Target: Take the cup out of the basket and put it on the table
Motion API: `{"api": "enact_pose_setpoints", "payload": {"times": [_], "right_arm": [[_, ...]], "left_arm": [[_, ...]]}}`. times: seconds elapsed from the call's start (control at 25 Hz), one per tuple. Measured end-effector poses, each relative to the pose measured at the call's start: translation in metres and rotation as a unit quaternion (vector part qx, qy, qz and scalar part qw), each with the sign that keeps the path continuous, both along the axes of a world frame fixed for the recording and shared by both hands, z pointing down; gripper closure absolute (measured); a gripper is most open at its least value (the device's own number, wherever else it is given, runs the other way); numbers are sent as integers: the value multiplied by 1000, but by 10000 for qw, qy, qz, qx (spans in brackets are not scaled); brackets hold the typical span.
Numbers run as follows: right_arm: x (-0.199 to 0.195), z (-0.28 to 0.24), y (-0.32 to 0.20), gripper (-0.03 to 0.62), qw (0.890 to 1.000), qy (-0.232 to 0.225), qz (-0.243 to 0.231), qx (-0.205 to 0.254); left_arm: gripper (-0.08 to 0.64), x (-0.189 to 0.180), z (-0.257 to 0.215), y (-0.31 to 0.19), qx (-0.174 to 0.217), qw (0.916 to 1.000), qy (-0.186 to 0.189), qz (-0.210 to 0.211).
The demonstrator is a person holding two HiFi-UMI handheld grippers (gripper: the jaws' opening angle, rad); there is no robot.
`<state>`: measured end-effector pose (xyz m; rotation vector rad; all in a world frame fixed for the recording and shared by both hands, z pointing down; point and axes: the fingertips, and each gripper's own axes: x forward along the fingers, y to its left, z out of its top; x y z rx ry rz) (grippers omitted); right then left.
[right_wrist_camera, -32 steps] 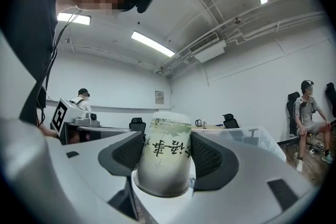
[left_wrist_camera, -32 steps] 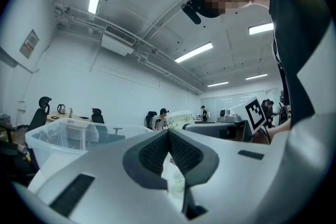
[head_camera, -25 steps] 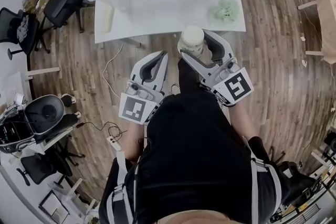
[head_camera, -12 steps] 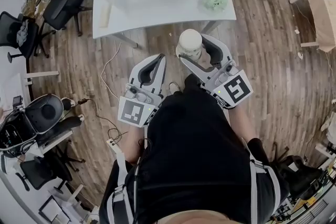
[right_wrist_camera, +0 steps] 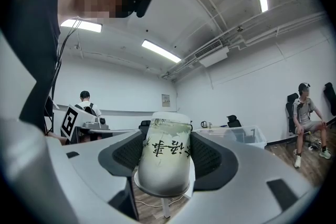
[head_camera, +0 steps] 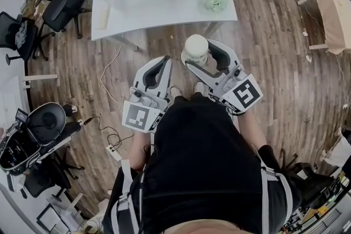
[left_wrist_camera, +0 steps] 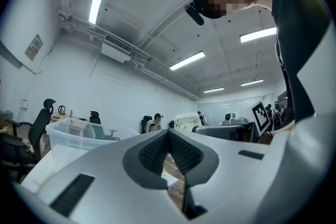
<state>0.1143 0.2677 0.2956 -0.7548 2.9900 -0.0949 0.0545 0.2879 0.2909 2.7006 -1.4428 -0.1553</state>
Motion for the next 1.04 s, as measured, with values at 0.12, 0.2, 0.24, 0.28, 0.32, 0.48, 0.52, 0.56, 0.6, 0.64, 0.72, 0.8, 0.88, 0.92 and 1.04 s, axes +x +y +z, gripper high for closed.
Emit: {"api": "enact_pose_setpoints", "payload": {"times": [0.12,0.2,0.24,0.28,0.32,0.48,0.52,0.56,0.6,0.64,0.72,0.8,0.88,0.92,1.04], "right_arm": [[13,-2,6,301,10000,-34,23,23],[18,0,8,301,10000,-45,48,7],[21,1,8,301,10000,-39,57,-6],[23,2,9,301,10000,-31,61,-15],[26,3,9,301,10000,-24,59,-20],[32,7,11,301,10000,-5,41,-48],[32,7,12,301,10000,-7,40,-57],[33,8,13,301,10000,-12,41,-66],[33,9,13,301,10000,-21,44,-75],[34,9,14,301,10000,-31,49,-82],[35,9,14,301,9999,-40,49,-89],[37,8,15,301,10000,-42,41,-77],[39,7,15,301,10000,-42,38,-53],[40,6,16,301,10000,-45,37,-45],[43,7,17,301,10000,-51,33,-37]], "left_arm": [[543,13,2,6,-21,10000,-15,18],[543,18,5,8,-56,10000,-20,22],[543,20,6,9,-74,10000,-22,24],[542,23,7,10,-86,10000,-27,27],[543,26,8,10,-93,9999,-36,28],[543,32,9,12,-117,9999,-37,1],[543,33,9,13,-122,9999,-40,-4],[542,33,10,14,-127,9999,-49,-4],[543,34,10,15,-131,9999,-58,-3],[543,34,10,16,-135,9999,-62,-3],[542,34,9,17,-142,9999,-63,-9],[543,36,8,18,-131,9999,-75,-15],[543,38,7,19,-111,9999,-86,-16],[542,39,7,20,-105,9999,-86,-15],[543,44,9,23,-104,9999,-81,-15]]}}
